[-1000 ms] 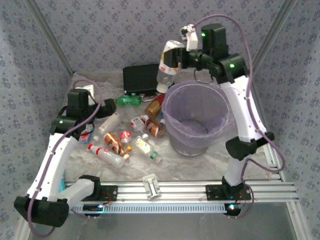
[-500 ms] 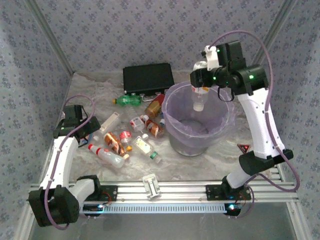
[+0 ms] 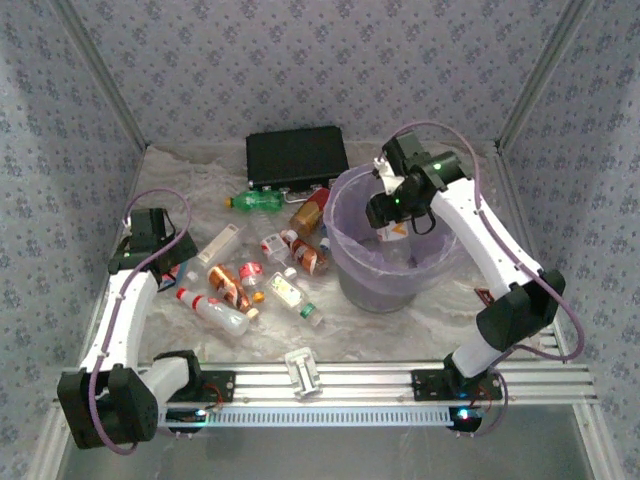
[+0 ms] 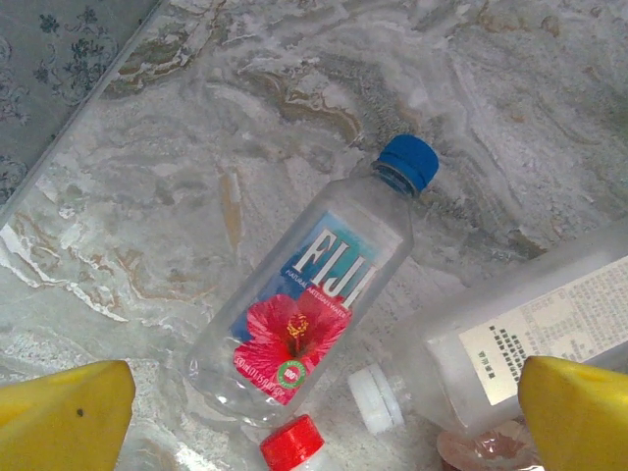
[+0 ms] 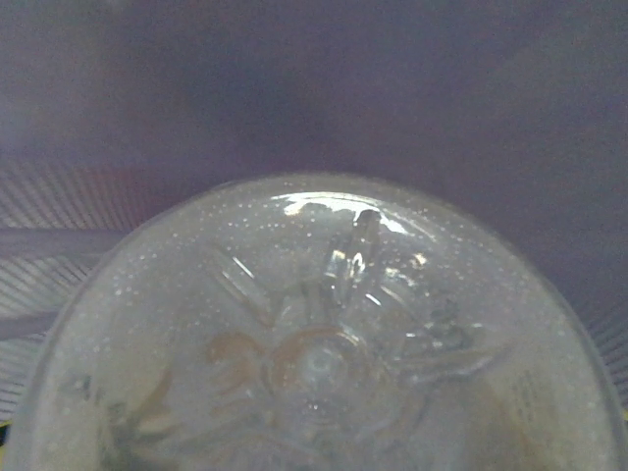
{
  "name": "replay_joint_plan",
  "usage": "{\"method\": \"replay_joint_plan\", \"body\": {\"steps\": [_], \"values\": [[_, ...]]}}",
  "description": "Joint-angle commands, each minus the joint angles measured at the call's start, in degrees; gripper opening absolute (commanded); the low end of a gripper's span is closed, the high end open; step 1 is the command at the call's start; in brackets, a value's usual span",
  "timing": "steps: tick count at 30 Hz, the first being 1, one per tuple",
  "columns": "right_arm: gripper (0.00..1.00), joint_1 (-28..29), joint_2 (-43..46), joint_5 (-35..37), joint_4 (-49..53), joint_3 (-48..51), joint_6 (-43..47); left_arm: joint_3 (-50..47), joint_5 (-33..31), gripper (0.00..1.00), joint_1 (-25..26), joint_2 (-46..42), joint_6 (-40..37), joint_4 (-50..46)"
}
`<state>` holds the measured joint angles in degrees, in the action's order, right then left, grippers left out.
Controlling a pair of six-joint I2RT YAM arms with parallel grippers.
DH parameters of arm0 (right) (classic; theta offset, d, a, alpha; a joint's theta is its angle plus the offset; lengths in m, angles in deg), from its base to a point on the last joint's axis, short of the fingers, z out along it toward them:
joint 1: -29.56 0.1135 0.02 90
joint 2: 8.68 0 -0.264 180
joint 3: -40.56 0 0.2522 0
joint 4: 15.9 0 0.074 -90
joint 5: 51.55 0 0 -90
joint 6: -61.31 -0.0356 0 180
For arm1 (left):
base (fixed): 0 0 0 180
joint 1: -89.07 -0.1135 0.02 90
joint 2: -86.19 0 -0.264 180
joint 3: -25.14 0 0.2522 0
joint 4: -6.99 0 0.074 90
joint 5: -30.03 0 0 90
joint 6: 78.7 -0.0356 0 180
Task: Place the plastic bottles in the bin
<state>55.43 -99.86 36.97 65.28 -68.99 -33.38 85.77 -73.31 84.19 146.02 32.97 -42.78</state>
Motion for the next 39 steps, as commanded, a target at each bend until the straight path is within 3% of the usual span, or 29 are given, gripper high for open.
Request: {"method": "replay_joint_plan", "body": {"steps": [1,9,14,22,28,39], "values": [[0.32,0.5,0.3,-0.7,-4.1,4.5,-2.5,2.9,-2.0,1.0,-0.3,1.3,-0.9,-1.7],[0.33,1.0,-1.0,-1.4,-13.5,14.5,-4.8,7.1,-1.1,1.0,-0.4,3.5,-2.9,-5.5],[0.4,0.3,-1.3,-1.8,-18.3,18.8,-5.9,8.4,-3.3,1.0,-0.3,4.8,-3.7,-7.9],[0.74,0.2,-0.8,-2.4,-19.9,21.3,-5.9,4.5,-6.0,1.0,-0.9,4.8,-2.1,-4.7],[0.88,0.1,3.9,-3.2,-16.1,18.6,-5.0,3.4,-6.6,1.0,-1.6,10.4,-1.7,-0.9],[0.92,-0.4,13.3,-6.4,-16.2,13.5,-5.4,9.4,-3.8,1.0,-1.8,24.4,-9.7,0.5]]}}
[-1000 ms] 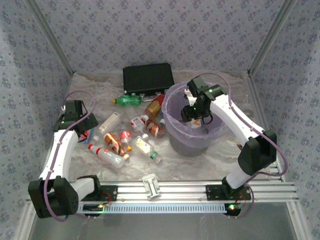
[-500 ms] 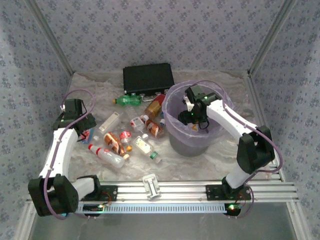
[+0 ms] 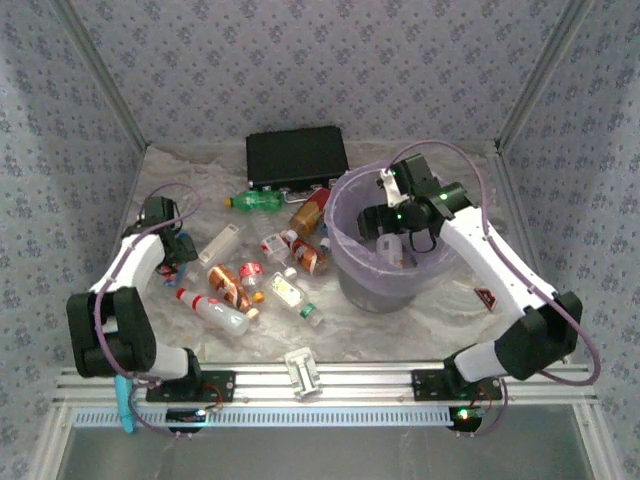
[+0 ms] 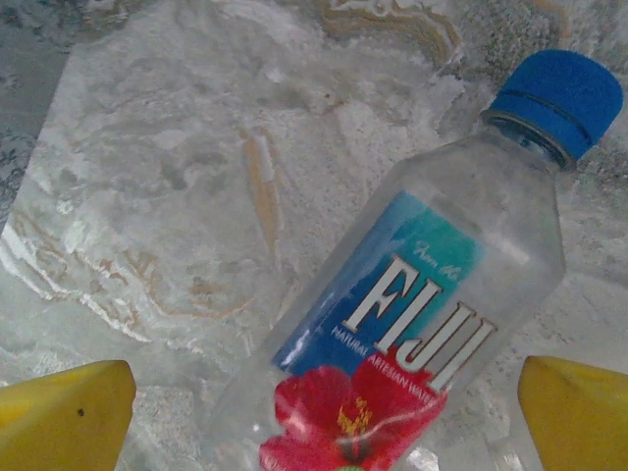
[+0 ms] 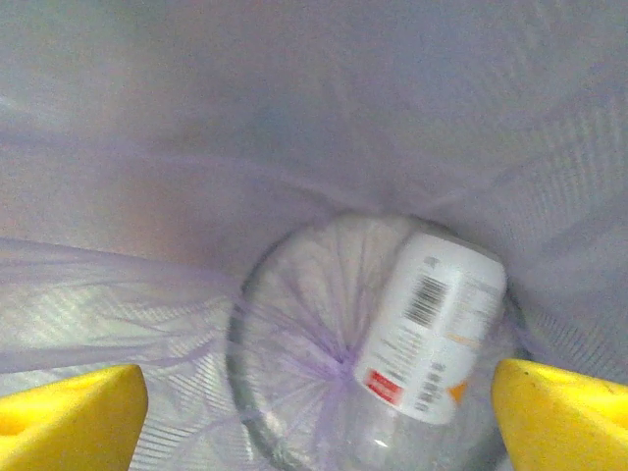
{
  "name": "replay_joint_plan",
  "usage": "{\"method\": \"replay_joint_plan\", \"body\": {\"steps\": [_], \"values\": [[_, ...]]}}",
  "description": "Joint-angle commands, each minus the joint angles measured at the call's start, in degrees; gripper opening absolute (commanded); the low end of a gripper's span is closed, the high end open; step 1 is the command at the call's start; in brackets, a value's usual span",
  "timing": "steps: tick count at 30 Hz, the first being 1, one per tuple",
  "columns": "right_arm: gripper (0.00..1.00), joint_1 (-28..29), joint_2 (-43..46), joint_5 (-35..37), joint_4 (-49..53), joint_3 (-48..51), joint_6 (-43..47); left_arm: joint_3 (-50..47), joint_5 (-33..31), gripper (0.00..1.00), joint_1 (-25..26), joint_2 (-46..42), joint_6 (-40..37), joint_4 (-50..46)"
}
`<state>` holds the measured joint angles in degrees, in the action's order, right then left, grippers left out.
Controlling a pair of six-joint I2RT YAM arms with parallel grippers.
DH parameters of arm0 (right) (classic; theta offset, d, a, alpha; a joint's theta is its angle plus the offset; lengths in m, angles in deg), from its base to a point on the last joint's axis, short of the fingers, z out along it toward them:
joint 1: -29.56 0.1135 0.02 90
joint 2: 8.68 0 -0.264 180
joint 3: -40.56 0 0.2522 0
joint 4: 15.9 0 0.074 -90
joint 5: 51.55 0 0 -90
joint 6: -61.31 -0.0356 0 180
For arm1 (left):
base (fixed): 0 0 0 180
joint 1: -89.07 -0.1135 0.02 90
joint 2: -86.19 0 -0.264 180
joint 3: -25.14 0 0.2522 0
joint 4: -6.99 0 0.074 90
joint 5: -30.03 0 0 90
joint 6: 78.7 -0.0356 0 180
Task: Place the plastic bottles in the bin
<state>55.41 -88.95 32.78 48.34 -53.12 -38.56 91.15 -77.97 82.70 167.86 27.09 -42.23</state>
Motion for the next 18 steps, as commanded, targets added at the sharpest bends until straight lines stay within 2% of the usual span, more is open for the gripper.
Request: {"method": "replay_joint_plan", "body": {"steps": [1,10,18], "values": [[0.93,-0.2,3.2,-2.9,-0.2,-2.7,-0.7,5.2,1.5,1.0,-0.2,4.0,-4.7,-1.0],[0.93,1.3,7.6,-3.6,-6.3,-6.3,-1.2,7.8,5.7,1.0,-1.6,11.7,-6.8,0.2],[0.93,1.4,8.4,-2.0,-6.0,-6.9,-1.4,10.1,7.5,1.0,-3.1,15.9,-6.0,1.1]]}}
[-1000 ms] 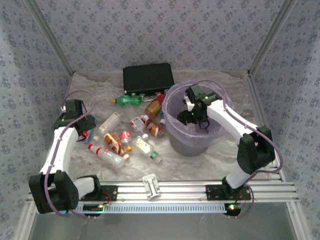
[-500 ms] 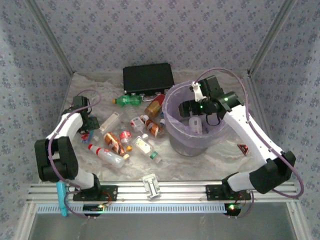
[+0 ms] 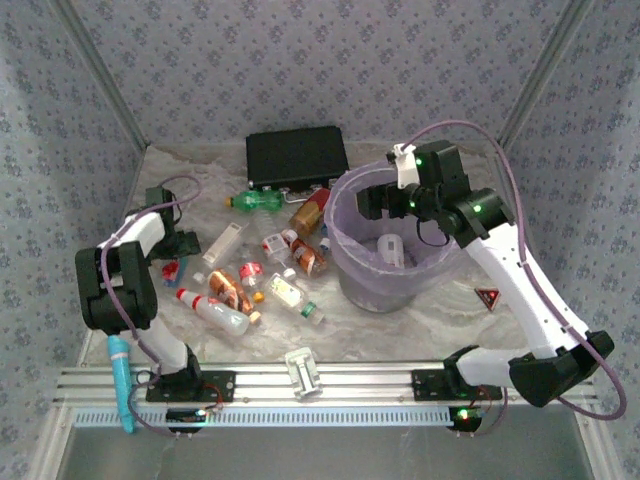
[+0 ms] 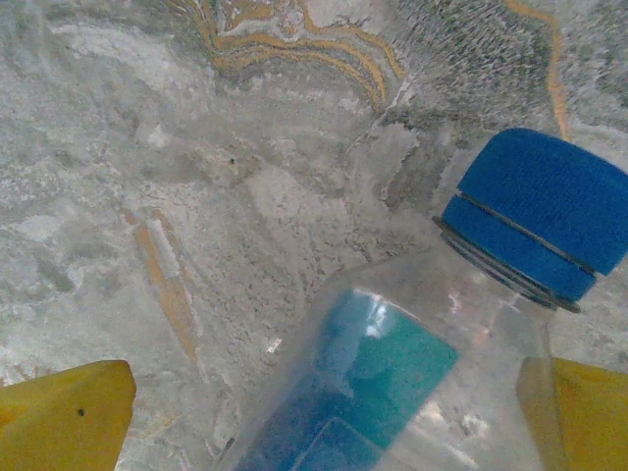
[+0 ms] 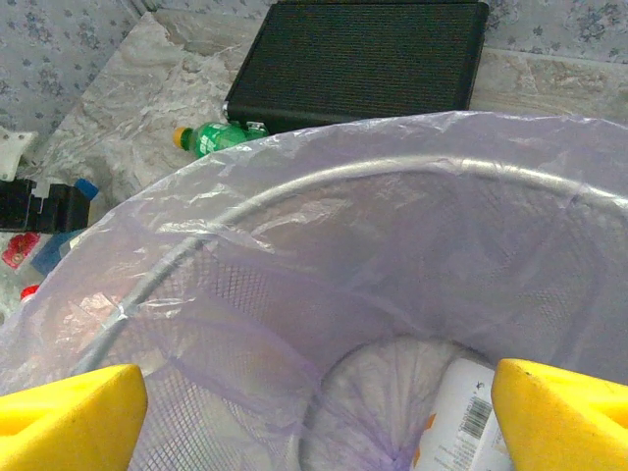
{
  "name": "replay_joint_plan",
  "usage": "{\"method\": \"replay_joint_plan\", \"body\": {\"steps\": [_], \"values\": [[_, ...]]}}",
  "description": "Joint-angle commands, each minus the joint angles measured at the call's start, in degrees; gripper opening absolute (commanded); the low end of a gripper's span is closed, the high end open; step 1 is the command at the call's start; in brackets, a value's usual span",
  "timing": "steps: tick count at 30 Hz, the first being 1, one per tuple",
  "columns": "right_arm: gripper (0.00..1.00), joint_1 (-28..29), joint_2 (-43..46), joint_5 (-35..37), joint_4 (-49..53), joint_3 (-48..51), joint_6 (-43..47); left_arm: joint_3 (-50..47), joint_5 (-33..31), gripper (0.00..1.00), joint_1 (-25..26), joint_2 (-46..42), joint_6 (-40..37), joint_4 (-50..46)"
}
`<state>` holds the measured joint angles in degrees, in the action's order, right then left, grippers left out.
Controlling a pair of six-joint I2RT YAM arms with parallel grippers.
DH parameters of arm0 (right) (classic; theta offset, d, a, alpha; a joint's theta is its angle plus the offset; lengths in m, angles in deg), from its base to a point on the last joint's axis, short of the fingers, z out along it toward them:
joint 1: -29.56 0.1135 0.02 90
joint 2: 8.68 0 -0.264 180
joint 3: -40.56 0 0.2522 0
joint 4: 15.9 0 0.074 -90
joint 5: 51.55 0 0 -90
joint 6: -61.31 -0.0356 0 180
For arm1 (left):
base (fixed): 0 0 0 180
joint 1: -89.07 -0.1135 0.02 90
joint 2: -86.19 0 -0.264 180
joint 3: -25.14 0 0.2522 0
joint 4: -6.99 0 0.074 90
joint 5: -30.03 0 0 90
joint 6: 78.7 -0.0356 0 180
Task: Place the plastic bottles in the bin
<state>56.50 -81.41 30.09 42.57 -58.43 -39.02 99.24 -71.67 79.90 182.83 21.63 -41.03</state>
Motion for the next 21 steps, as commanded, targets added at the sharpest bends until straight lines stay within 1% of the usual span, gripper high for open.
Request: {"method": "replay_joint_plan", "body": {"steps": [1,6,11,14,17,18,21], "values": [[0.93,0.3,0.9,0.9,-0.3,-1.6,-0.9,2.2,1.1,0.97,-0.5,1.4,-0.5,0.0],[0.93,0.2,1.4,1.6,-0.3,-2.0,-0.8,2.5,1.4,0.83,-0.7,2.1,0.3,0.5],[0.93,0.2,1.2,1.7,0.0,-2.3,-0.6,3.8,0.9,0.73,-0.7,2.1,0.6,0.0],[0.93,0.2,1.2,1.4,0.3,-2.4,-0.2,4.9,0.4,0.64,-0.7,2.2,0.7,-0.4],[0.92,0.2,0.9,0.2,1.3,-2.8,0.4,6.5,0.6,0.63,-0.8,2.2,0.8,-1.2],[0.92,0.1,1.0,-0.2,1.4,-2.8,0.6,6.9,1.2,0.61,-0.8,1.9,0.9,-1.5],[0.91,0.0,0.9,-1.2,2.3,-3.3,1.2,8.1,3.0,0.6,-0.8,0.8,1.4,-1.8]]}}
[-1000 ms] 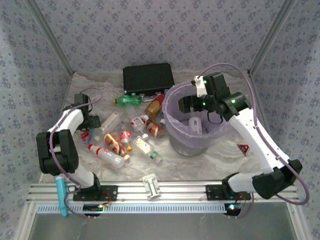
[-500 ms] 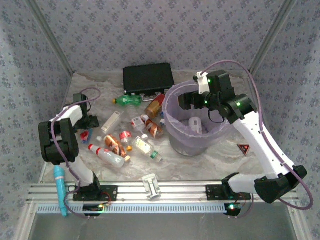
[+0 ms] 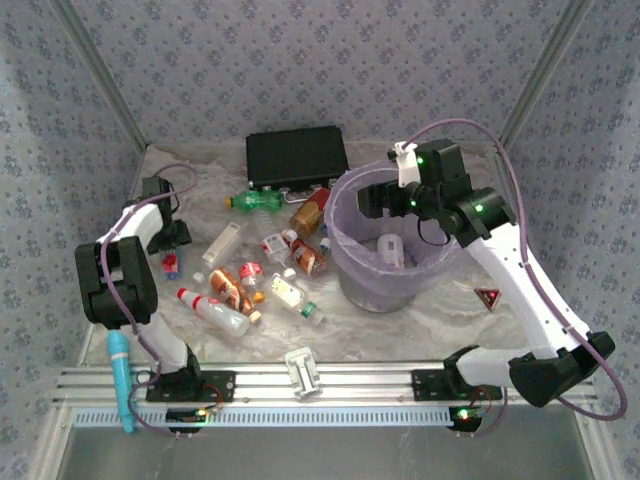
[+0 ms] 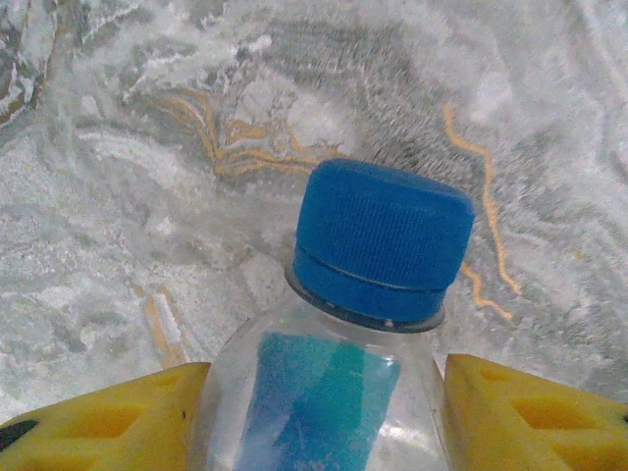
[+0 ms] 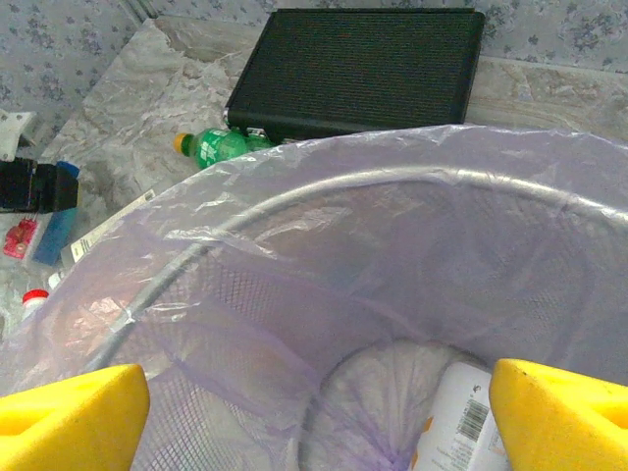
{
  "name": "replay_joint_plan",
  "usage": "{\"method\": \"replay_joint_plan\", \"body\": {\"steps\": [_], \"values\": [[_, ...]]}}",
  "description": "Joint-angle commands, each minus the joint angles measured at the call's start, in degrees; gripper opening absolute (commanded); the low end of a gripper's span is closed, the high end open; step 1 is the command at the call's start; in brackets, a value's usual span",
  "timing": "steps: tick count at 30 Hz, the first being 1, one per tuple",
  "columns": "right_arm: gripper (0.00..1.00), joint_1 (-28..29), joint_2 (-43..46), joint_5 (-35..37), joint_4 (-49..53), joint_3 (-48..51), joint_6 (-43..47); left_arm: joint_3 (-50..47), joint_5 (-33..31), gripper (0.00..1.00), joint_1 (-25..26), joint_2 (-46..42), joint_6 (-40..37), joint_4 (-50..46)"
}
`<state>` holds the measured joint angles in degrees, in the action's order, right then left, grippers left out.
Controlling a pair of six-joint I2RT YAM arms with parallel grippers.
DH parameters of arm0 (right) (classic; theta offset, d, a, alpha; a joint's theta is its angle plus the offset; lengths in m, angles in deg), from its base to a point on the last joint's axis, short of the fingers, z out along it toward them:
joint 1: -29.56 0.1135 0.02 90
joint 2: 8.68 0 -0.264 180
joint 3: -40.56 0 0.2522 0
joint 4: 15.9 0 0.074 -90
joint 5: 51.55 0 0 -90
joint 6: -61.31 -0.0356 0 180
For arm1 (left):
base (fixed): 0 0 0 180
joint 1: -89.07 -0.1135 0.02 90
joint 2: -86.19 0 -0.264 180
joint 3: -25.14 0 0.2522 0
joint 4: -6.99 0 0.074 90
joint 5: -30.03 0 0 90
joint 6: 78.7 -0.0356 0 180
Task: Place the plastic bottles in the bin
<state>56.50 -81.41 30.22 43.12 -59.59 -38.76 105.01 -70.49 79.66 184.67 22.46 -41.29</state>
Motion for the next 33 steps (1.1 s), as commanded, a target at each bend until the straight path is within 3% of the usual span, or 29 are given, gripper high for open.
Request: {"method": "replay_joint_plan", "body": {"steps": [1,6,10,19,26,33], "values": [[0.91,0.0,0.9,-1.9,2.0,-2.4,1.1,2.9,2.5,0.6,-0.6,-1.5,0.9,-2.0],[0.9,-0.2,0.2,-8.1,2.8,-4.2,2.8,3.5,12.1,0.6,-0.7,-8.2,4.4,-1.0],[0.9,0.2,-0.9,-14.5,1.9,-6.5,3.2,3.9,24.4,0.6,-0.6,-14.7,9.3,1.4],[0.89,7.2,-8.3,-15.1,1.2,-15.6,4.3,-0.3,42.2,0.59,2.2,-27.6,25.2,12.4],[0.93,14.0,-16.7,-14.9,-0.5,-23.6,5.0,0.2,43.6,0.59,13.7,-30.6,36.4,22.8],[0.99,16.1,-24.8,-18.2,-3.8,-28.3,6.4,1.8,42.0,0.59,22.1,-29.8,45.2,32.0]]}}
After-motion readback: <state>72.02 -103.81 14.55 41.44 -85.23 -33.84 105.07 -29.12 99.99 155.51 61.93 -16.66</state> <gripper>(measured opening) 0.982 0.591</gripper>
